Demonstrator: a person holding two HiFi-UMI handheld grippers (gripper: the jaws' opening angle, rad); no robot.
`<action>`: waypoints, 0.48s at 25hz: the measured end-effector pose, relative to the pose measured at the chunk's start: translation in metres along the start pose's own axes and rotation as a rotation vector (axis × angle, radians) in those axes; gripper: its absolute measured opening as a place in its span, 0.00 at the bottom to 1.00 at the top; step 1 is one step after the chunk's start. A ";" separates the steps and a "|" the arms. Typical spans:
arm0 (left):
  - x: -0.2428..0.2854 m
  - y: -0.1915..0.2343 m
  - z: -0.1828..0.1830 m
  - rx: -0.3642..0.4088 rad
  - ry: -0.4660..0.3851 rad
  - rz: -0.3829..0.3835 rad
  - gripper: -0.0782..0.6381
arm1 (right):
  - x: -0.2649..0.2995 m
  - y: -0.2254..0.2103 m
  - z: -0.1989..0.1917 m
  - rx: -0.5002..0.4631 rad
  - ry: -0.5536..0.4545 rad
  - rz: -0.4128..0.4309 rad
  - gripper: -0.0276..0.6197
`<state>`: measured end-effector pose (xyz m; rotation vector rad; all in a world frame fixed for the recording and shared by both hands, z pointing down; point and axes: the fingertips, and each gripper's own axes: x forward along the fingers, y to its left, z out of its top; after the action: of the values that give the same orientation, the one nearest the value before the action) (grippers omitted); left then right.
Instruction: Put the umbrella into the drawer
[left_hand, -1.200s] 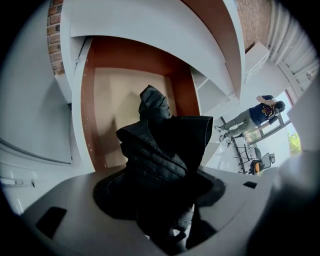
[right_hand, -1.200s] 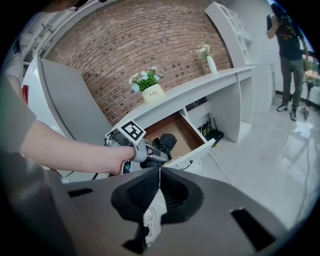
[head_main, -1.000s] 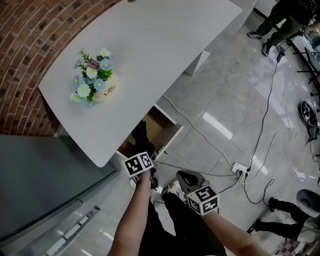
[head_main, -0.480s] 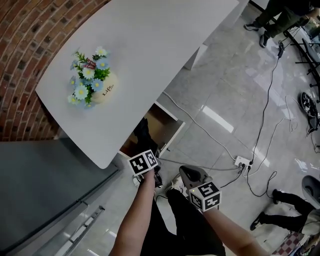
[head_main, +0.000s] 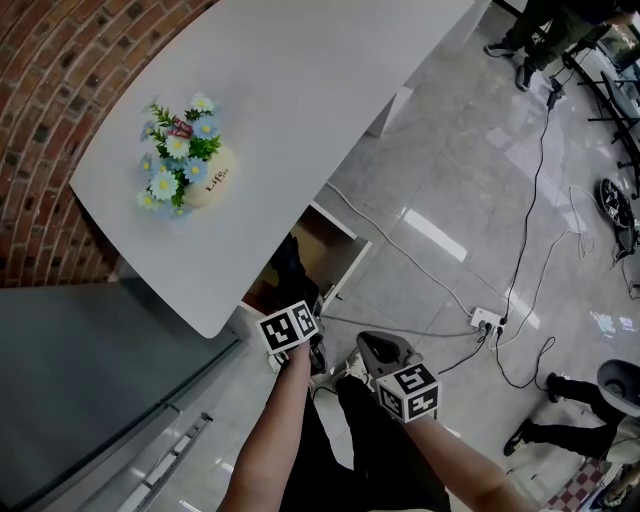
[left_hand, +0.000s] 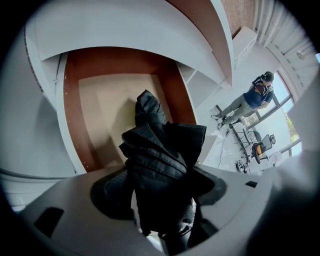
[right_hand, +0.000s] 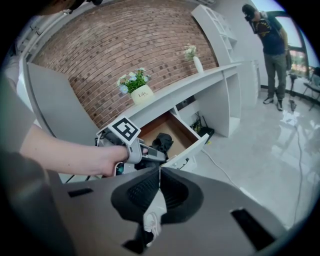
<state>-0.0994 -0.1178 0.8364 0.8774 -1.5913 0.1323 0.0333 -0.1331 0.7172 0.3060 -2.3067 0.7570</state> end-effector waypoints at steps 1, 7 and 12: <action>-0.001 0.000 0.000 0.004 -0.001 -0.001 0.52 | 0.000 0.000 -0.001 0.000 0.001 -0.002 0.07; -0.006 -0.002 0.000 0.013 -0.005 -0.011 0.52 | 0.000 0.004 0.001 -0.002 -0.002 -0.004 0.07; -0.013 -0.004 0.000 0.017 -0.010 -0.020 0.52 | 0.002 0.009 0.003 -0.004 -0.003 0.000 0.07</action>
<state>-0.0974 -0.1141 0.8232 0.9084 -1.5924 0.1270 0.0265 -0.1275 0.7134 0.3052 -2.3109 0.7519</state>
